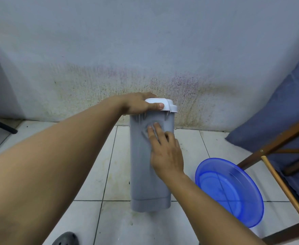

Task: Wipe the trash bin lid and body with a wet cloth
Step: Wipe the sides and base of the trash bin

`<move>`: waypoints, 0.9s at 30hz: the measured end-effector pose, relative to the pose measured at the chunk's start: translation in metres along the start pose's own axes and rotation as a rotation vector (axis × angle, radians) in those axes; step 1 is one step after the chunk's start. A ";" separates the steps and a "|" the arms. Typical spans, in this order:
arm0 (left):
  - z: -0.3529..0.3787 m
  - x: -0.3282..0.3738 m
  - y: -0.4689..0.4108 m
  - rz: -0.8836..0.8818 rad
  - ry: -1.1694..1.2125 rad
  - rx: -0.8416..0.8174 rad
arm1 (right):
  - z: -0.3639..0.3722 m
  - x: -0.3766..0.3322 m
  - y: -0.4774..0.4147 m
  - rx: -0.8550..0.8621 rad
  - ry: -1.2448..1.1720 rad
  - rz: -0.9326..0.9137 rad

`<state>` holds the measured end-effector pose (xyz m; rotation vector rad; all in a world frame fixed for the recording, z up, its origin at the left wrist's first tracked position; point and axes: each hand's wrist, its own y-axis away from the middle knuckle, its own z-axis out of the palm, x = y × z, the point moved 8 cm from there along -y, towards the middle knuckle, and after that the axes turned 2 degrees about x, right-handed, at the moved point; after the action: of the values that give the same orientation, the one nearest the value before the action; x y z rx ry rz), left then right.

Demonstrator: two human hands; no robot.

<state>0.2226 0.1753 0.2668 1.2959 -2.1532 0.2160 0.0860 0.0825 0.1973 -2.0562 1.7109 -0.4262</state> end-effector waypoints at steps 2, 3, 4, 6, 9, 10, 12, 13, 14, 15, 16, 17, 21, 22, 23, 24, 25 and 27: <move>0.001 0.000 0.000 0.003 -0.012 -0.006 | -0.009 0.003 -0.020 0.015 -0.034 0.075; 0.001 -0.001 0.001 0.003 -0.010 -0.004 | -0.012 0.002 -0.030 0.011 -0.052 0.091; -0.001 -0.004 0.000 -0.002 0.002 0.003 | -0.015 0.000 -0.038 0.003 -0.065 0.092; -0.003 -0.008 0.001 -0.013 0.025 0.017 | -0.018 -0.006 -0.042 -0.037 -0.060 0.071; -0.003 -0.009 0.002 -0.012 0.000 0.042 | -0.013 -0.013 -0.028 -0.124 -0.044 0.006; -0.003 -0.009 0.002 -0.013 -0.008 0.057 | -0.008 -0.017 -0.017 -0.159 -0.025 -0.043; -0.002 -0.007 0.001 -0.010 -0.017 0.071 | 0.003 -0.030 0.010 -0.236 0.017 -0.195; -0.002 -0.005 0.001 -0.006 -0.017 0.072 | 0.006 -0.036 0.021 -0.245 0.044 -0.288; -0.002 -0.004 0.001 -0.003 -0.011 0.071 | 0.008 -0.039 0.026 -0.224 0.086 -0.364; -0.001 -0.003 0.002 -0.002 -0.003 0.070 | 0.008 -0.041 0.023 -0.191 0.124 -0.407; 0.000 -0.002 0.002 -0.002 0.013 0.071 | 0.008 -0.042 0.014 -0.157 0.148 -0.422; 0.001 0.000 0.003 0.004 0.028 0.074 | 0.006 -0.044 0.000 -0.135 0.151 -0.404; -0.002 0.002 0.007 -0.006 0.022 0.082 | -0.007 -0.058 -0.046 -0.190 0.122 -0.289; -0.003 0.000 0.009 -0.015 0.028 0.081 | -0.006 -0.062 -0.046 -0.210 0.129 -0.293; -0.003 0.000 0.010 -0.013 0.034 0.080 | -0.004 -0.063 -0.042 -0.219 0.131 -0.297; -0.002 0.000 0.011 -0.013 0.046 0.078 | -0.002 -0.065 -0.036 -0.211 0.134 -0.301; -0.001 0.001 0.011 -0.013 0.057 0.078 | 0.001 -0.067 -0.028 -0.195 0.139 -0.308; -0.001 0.004 0.010 -0.017 0.044 0.080 | 0.012 -0.071 -0.006 -0.183 0.126 -0.316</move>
<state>0.2130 0.1778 0.2719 1.3408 -2.1150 0.3233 0.0833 0.1546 0.1930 -2.4945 1.5439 -0.5231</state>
